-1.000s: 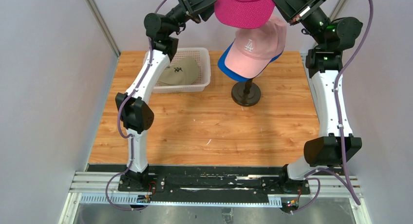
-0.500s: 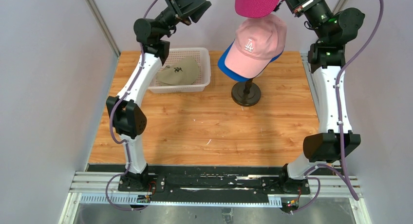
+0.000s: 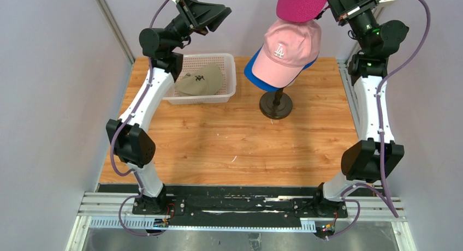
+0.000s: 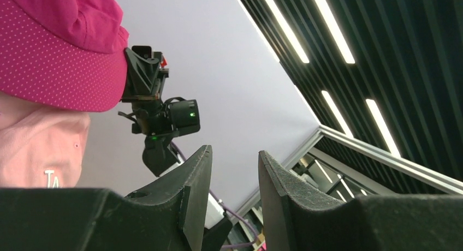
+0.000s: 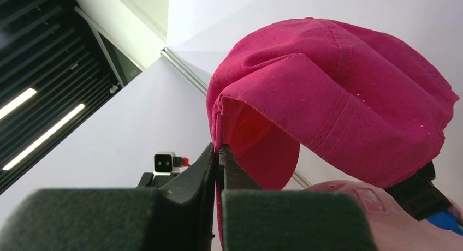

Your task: Stack the hats

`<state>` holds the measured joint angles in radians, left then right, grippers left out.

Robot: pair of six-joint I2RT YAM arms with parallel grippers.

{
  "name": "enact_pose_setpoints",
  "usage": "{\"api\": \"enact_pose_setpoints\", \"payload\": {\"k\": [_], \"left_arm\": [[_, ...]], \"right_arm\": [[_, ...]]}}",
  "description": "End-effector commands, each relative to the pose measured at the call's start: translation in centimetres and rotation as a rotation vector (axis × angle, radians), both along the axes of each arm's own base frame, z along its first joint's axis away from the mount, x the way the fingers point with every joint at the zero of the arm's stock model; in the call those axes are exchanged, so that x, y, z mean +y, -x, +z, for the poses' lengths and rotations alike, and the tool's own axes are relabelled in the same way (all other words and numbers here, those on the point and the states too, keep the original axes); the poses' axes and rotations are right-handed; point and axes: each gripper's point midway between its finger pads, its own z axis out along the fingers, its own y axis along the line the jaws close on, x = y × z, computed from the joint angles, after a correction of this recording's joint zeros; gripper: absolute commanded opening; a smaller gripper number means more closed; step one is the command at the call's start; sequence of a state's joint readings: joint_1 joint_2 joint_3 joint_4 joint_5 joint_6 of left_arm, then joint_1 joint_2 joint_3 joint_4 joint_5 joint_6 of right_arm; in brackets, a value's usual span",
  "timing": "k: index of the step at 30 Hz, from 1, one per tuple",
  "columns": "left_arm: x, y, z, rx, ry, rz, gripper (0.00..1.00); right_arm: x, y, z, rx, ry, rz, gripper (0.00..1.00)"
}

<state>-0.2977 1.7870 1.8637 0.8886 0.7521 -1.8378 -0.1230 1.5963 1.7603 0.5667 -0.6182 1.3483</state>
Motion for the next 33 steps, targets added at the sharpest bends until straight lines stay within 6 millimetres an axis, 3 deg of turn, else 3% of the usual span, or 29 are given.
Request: {"api": "enact_pose_setpoints", "payload": {"k": [1, 22, 33], "left_arm": [[0.3, 1.9, 0.7, -0.071, -0.003, 0.015, 0.41], [0.3, 1.9, 0.0, -0.06, -0.011, 0.025, 0.41], [0.4, 2.2, 0.0, -0.059, -0.015, 0.026, 0.41]], "right_arm": [[-1.4, 1.2, 1.9, -0.109, -0.059, 0.029, 0.01], [-1.3, 2.0, -0.5, -0.098, -0.106, 0.117, 0.01], [-0.8, 4.2, -2.0, -0.072, -0.108, 0.131, 0.01]]}}
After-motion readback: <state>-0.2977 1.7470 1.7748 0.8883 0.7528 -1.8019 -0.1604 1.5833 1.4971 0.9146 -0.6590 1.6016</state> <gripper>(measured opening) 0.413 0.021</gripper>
